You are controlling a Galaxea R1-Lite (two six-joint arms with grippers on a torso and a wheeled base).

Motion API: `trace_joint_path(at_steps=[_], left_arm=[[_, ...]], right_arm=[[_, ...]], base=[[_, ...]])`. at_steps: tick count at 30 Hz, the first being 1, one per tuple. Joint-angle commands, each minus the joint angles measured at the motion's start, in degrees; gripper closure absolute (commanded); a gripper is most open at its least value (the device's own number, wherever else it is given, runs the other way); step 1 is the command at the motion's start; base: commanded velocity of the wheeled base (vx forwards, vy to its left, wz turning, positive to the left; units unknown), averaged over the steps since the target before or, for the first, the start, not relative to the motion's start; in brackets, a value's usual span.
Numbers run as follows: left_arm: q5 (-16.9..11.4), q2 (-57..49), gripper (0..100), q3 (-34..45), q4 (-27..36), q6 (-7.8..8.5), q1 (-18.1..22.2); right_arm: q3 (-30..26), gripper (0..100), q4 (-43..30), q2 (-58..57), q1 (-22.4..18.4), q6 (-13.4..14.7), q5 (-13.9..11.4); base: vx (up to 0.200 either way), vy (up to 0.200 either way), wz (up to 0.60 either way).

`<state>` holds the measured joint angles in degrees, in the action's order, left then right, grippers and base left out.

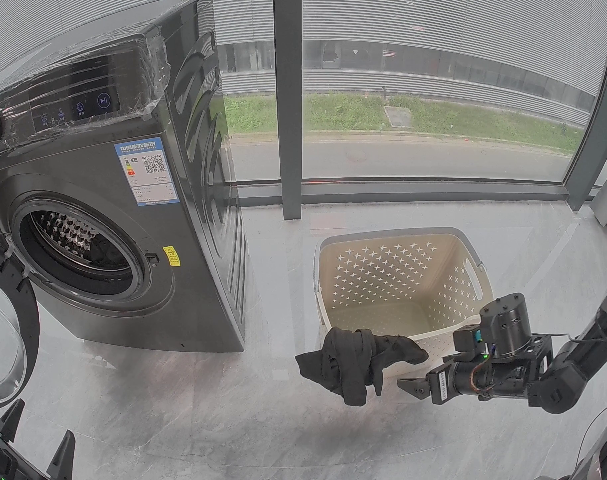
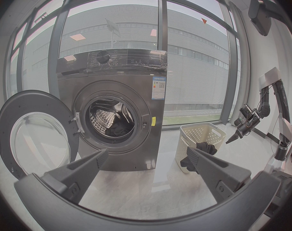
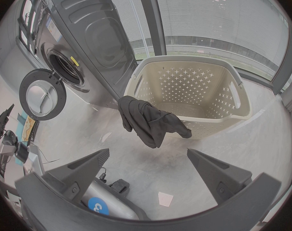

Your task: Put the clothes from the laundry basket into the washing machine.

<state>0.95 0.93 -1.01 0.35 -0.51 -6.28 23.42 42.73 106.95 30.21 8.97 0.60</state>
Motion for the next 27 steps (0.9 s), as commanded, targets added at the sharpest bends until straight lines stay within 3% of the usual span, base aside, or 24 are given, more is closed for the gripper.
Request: trace_joint_path(at_steps=[1,8,11,18,27], left_arm=[[0.0,-0.9,0,0.9,0.0,-0.02,0.0],[0.2,-0.9,0,0.9,-0.1,0.07,0.0],[0.2,-0.9,0,0.9,-0.1,-0.1,0.0],[0.1,-0.9,0,0.9,0.0,-0.28,0.0],[0.1,-0.9,0,0.9,0.0,0.07,0.0]], right_arm=[[3.7,0,0.6,7.7,1.1,0.2,1.1],[6.7,0,0.7,10.8,1.2,0.2,1.4],[7.6,0,1.1,11.6,1.3,0.3,1.4],[7.8,0,7.8,15.4,1.4,-0.6,1.4],[10.4,0,8.0,16.9,1.9,-0.7,1.3]], base=[[0.0,0.0,0.0],[0.0,0.0,0.0],[0.0,-0.2,0.0],[0.0,0.0,0.0],[0.0,0.0,0.0]])
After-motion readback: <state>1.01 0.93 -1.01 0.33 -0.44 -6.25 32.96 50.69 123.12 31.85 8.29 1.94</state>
